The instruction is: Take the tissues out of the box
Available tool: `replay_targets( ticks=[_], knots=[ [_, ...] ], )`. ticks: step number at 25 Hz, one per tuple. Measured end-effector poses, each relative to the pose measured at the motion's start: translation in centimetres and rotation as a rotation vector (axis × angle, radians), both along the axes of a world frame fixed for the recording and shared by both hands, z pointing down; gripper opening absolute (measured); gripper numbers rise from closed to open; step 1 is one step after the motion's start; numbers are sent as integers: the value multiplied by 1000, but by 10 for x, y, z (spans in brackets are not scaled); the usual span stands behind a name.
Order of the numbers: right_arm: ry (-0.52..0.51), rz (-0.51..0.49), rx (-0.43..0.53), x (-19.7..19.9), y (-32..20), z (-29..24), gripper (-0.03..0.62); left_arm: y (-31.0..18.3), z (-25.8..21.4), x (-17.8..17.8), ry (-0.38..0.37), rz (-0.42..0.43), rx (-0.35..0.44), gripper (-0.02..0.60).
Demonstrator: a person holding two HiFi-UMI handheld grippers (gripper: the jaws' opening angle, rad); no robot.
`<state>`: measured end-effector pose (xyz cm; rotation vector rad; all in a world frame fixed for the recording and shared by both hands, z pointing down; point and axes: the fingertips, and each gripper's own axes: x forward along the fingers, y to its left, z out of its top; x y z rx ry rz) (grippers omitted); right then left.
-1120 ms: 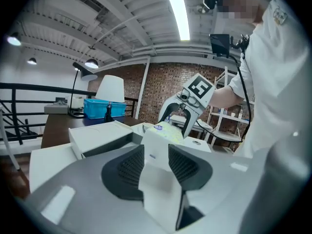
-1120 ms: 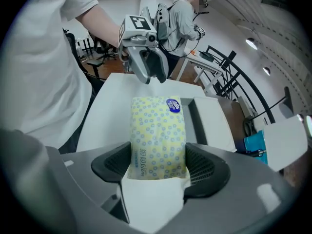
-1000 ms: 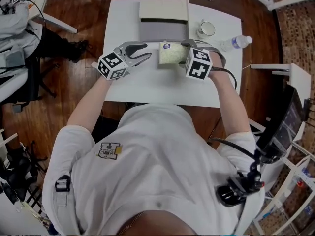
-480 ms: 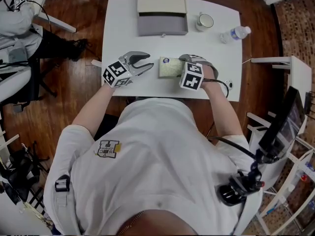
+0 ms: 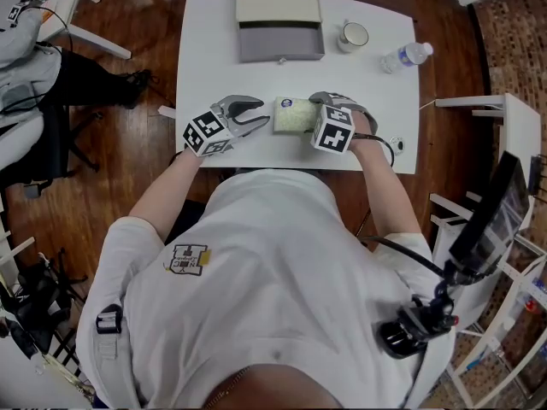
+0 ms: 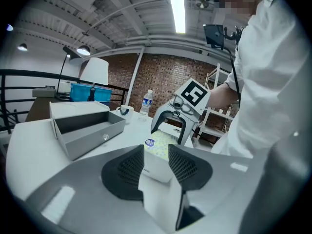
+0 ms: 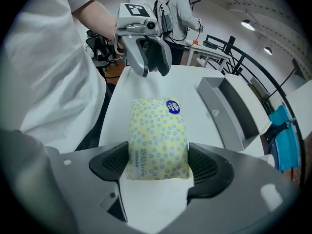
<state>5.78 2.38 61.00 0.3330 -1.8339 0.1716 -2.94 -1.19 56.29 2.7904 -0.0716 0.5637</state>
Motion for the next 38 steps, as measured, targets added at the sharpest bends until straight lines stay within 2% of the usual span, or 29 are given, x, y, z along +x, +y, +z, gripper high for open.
replay_targets(
  ticks=[4, 9, 11, 13, 15, 17, 23, 27, 32, 38],
  knots=[
    [-70, 34, 5, 1, 1, -9, 411, -1, -1, -2, 2, -6, 2, 155],
    [-344, 268, 27, 19, 7, -36, 431, 1, -1, -10, 10, -21, -6, 155],
    [-415, 354, 30, 33, 15, -35, 430, 3, 1, -12, 13, -27, -17, 155],
    [-471, 430, 33, 44, 28, -29, 400, 10, 5, -17, 8, -28, -32, 155],
    [-538, 499, 39, 48, 44, -21, 329, 18, 11, -22, -1, -25, -46, 155],
    [-587, 549, 36, 46, 59, -11, 301, 27, 17, -23, -7, -18, -62, 155],
    [-655, 635, -11, 27, 96, 18, 244, 60, 38, -29, -39, 23, -106, 155],
    [-671, 642, -24, 15, 102, 25, 232, 73, 45, -31, -53, 46, -132, 155],
    [-678, 639, -13, 13, 99, 23, 225, 73, 39, -23, -24, 45, -139, 155],
    [-671, 634, -11, 11, 94, 24, 221, 70, 40, -19, -24, 70, -132, 155]
  ],
)
